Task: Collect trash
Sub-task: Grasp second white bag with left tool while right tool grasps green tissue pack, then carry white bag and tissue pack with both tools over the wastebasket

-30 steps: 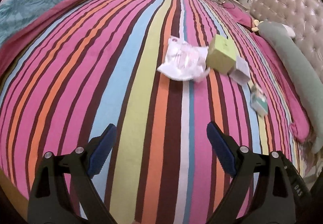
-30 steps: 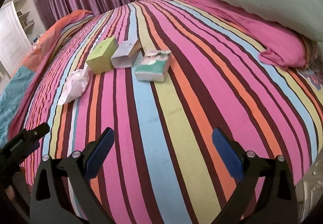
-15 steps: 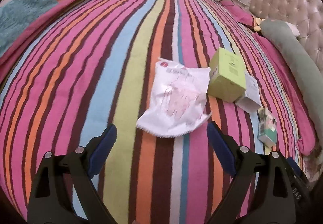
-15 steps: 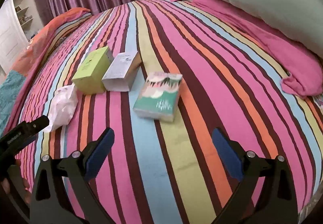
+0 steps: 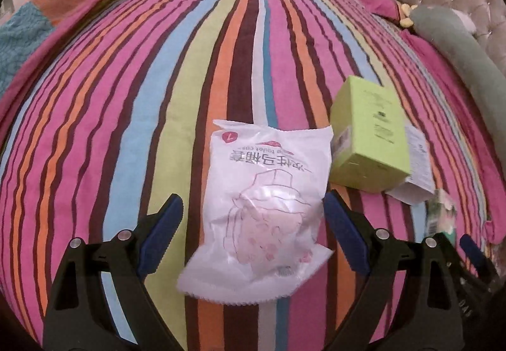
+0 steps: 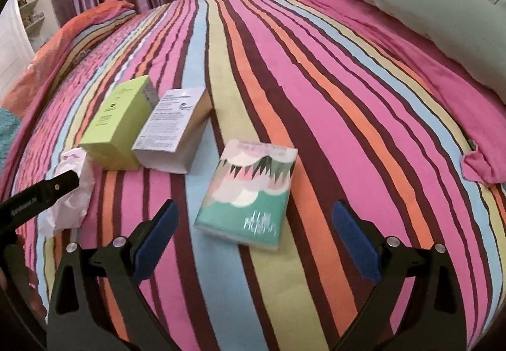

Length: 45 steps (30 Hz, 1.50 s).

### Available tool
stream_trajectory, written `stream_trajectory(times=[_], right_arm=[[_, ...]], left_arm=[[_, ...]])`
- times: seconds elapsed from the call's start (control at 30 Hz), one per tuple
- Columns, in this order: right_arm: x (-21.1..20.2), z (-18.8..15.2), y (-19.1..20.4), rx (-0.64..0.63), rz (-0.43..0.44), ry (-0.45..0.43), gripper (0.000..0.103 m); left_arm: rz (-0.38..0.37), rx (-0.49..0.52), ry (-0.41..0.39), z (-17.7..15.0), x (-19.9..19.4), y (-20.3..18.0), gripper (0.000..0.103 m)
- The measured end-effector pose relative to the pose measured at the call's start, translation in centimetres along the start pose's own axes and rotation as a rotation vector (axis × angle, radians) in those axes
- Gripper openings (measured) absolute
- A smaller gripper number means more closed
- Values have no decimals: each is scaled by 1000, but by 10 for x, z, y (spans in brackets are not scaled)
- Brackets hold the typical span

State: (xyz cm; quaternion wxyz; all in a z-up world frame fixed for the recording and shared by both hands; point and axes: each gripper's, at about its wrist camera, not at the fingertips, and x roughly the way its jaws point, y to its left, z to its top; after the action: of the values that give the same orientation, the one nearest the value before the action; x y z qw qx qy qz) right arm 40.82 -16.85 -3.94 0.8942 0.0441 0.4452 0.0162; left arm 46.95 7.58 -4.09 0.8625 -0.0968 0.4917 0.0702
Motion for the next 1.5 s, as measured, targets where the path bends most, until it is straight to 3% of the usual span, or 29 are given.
stream_trajectory(times=[0.23, 0.4, 0.47, 0.6, 0.67, 0.8, 1.0, 1.5], right_arm=[[20, 4, 8, -48, -41, 23, 93], [26, 4, 12, -92, -69, 11, 92], [26, 4, 13, -100, -58, 8, 82], [21, 3, 16, -103, -8, 12, 59], [16, 1, 13, -88, 10, 13, 52], [3, -4, 6, -40, 46, 11, 51], [-33, -22, 8, -82, 40, -11, 51], [-108, -97, -17, 37, 162, 35, 51]], left_arm=[[3, 6, 26, 5, 20, -6, 88], [76, 35, -3, 6, 26, -16, 88], [82, 26, -13, 6, 26, -15, 88], [108, 57, -29, 0, 22, -16, 72], [96, 66, -31, -4, 17, -13, 71], [88, 39, -34, -14, 3, -5, 71], [75, 19, -72, -41, -39, 6, 71], [37, 34, -85, -146, -131, 11, 71]])
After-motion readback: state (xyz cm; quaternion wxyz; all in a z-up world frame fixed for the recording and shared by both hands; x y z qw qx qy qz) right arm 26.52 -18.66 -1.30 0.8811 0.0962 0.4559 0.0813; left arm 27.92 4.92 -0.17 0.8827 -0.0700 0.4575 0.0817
